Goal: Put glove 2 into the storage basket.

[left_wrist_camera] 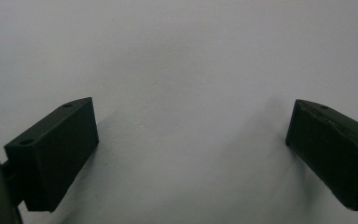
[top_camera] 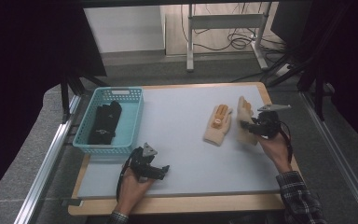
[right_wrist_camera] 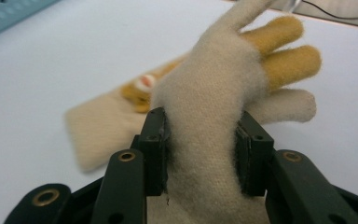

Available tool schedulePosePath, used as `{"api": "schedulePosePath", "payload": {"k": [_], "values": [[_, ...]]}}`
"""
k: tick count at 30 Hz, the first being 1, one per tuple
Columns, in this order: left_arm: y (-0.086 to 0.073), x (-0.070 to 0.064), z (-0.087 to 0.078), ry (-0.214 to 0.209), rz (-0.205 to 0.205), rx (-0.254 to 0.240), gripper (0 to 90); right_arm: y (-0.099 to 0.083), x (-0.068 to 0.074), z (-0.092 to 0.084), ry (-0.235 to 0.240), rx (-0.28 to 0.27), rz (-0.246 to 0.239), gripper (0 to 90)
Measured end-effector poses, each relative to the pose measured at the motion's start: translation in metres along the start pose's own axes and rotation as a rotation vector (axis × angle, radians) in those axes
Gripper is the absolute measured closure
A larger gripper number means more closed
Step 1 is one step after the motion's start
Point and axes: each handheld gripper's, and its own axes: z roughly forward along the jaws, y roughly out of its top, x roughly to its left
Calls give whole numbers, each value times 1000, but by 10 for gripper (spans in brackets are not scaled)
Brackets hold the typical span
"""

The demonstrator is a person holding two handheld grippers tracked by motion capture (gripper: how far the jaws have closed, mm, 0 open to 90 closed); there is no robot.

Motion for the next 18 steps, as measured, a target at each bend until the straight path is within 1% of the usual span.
{"api": "schedulePosePath", "payload": {"k": [2, 3, 4, 5, 7, 9, 13, 15, 18], "values": [[0, 0, 0, 1, 0, 1, 25, 2, 9, -3, 13, -9, -19, 604], [0, 0, 0, 2, 0, 0, 25, 4, 20, -6, 28, -18, -39, 604], [0, 0, 0, 3, 0, 0, 25, 5, 25, -7, 36, -22, -47, 603], [0, 0, 0, 3, 0, 0, 25, 5, 25, -7, 36, -22, -47, 603], [0, 0, 0, 2, -1, 0, 25, 8, 38, -7, 53, -33, -70, 601], [0, 0, 0, 2, -1, 0, 25, 10, 48, -6, 76, -33, -75, 599], [0, 0, 0, 3, -1, -3, 26, 15, 72, 2, 120, -34, -116, 598], [0, 0, 0, 3, -5, -5, 25, 17, 87, 7, 150, -34, -135, 597], [0, 0, 0, 3, -7, -7, 25, 19, 106, 15, 186, -29, -147, 596]]}}
